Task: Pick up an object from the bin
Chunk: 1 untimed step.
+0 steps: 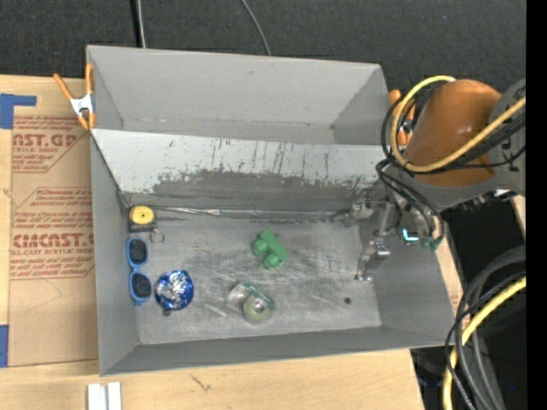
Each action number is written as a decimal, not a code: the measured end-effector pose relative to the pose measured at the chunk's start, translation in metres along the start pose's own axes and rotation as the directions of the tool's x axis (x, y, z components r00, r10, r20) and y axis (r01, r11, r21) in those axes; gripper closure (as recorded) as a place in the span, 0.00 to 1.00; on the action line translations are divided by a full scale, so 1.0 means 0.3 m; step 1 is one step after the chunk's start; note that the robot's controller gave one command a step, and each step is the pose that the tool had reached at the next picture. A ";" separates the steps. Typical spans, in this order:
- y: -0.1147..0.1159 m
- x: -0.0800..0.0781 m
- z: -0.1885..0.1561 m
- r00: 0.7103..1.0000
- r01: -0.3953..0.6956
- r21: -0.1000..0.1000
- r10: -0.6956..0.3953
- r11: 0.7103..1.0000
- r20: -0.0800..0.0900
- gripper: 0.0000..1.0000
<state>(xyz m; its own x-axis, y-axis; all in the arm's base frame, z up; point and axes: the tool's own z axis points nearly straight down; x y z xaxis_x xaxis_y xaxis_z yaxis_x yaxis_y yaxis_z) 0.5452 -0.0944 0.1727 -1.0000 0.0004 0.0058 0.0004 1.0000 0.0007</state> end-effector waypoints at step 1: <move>0.082 0.104 0.288 0.880 0.476 -0.001 -0.476 0.880 0.001 0.00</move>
Offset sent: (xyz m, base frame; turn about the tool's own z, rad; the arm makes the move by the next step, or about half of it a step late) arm -0.0300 0.0226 -0.0836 -0.4939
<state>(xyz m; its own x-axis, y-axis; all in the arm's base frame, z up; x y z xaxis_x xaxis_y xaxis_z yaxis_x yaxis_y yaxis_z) 0.5135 -0.0699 0.0863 -0.8797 -0.4755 0.0042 -0.4755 0.8797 0.0044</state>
